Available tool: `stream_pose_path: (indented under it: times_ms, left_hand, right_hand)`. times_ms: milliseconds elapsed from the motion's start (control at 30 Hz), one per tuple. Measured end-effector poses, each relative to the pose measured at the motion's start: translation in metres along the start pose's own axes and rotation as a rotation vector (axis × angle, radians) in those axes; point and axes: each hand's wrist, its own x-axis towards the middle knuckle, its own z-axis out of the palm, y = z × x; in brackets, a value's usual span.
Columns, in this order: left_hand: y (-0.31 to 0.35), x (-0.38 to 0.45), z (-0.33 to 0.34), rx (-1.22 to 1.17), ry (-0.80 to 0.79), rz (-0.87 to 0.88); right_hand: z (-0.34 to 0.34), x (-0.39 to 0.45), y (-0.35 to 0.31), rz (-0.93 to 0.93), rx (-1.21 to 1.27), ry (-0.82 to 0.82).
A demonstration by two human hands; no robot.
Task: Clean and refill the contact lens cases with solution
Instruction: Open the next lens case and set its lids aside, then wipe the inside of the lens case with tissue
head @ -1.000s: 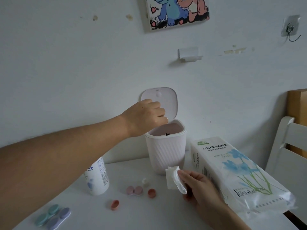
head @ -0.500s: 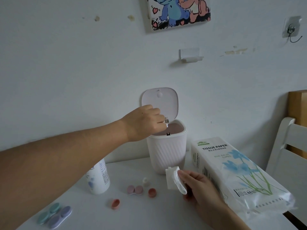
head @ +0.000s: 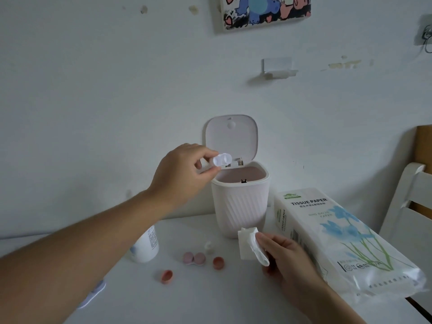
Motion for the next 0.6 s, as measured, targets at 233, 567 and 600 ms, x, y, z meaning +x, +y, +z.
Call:
stream_pose_path:
  times_ms: [233, 567, 600]
  left_hand:
    - [0.014, -0.101, -0.026, -0.464, -0.06, -0.357]
    - [-0.011, -0.167, -0.032, -0.509, -0.154, -0.354]
    - [-0.012, -0.168, -0.031, -0.525, -0.146, -0.365]
  right_hand:
    - [0.007, -0.01, -0.011, -0.027, -0.081, -0.038]
    - [0.054, -0.011, -0.043, -0.069, -0.176, -0.167]
    - [0.061, -0.009, -0.044, -0.073, -0.197, -0.181]
